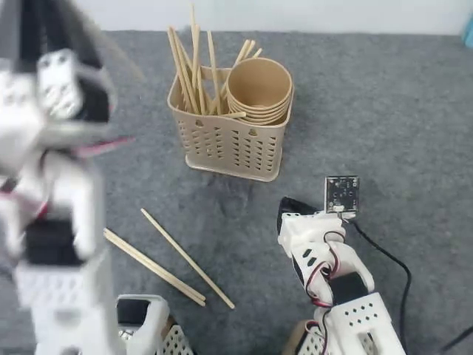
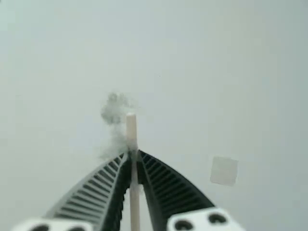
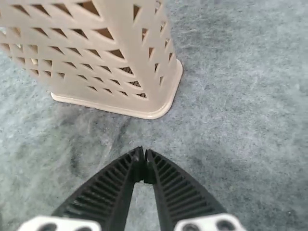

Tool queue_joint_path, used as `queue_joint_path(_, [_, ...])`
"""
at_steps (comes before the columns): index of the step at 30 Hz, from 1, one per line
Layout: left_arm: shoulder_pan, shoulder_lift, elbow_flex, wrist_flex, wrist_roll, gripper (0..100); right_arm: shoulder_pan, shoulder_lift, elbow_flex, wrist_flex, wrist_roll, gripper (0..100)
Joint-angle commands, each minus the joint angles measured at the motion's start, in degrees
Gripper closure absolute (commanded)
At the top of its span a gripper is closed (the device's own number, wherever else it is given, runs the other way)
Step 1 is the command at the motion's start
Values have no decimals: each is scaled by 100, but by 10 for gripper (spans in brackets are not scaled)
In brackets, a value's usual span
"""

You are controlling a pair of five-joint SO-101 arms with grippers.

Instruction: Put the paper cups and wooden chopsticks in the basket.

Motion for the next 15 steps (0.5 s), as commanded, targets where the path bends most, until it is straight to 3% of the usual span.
queue_joint_path(1, [369, 695, 198, -967, -88, 988, 57, -110, 105, -136, -18, 991])
queue_joint_path(7, [545, 1046, 787, -923, -88, 988, 40, -110, 105, -136, -18, 991])
queue_joint_path(13, [501, 1503, 1833, -2734, -114, 988, 22, -110, 105, -136, -18, 991])
queue_joint_path(15, [510, 1741, 1903, -2998, -114, 988, 22, -110, 105, -136, -18, 991])
